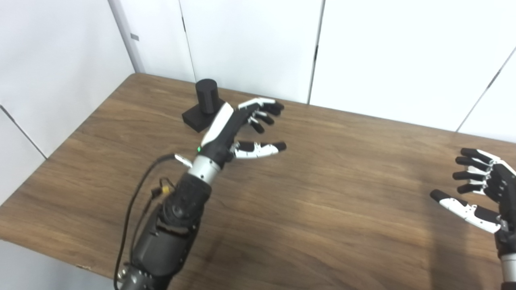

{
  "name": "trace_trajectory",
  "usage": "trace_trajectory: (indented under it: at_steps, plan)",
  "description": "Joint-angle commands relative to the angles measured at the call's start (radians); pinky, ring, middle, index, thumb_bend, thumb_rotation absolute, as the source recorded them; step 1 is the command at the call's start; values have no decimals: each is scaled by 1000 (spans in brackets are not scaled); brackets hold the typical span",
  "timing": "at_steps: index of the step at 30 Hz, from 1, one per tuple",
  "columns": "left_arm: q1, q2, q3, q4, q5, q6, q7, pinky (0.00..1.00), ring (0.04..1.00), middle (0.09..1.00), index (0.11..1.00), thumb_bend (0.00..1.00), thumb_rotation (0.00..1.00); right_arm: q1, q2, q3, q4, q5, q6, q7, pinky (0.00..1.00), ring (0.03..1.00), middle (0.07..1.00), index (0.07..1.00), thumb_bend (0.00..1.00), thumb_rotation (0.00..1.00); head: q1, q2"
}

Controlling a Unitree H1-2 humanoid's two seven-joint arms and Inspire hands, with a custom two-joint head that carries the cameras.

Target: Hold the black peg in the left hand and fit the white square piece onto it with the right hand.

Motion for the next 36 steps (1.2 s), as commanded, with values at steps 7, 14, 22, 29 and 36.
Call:
trace_trajectory:
  at_steps: [7,14,22,29,36]
  plan:
    - [-104,52,35,-33,86,45,27,552,671,723,708,710,74,-34,-21,-16,-22,26,-34,2,461,604,709,728,618,0,1,3]
    - [-157,117,25,-18,210,73,24,590,683,714,704,705,89,-35,-28,-13,-14,26,-52,-3,452,600,704,722,613,0,3,1]
    - [-217,128,65,74,170,92,47,626,717,744,807,712,94,-30,-33,-11,-16,30,-49,-2,456,602,708,724,604,0,4,-1]
    - [-254,184,55,123,249,107,59,577,722,766,817,711,135,-28,-28,-15,-25,40,-26,0,479,617,719,732,600,0,4,-1]
    - [-280,234,45,161,314,130,54,648,776,791,800,730,230,-30,-29,-15,-14,43,-51,-6,458,596,707,723,607,0,0,-4]
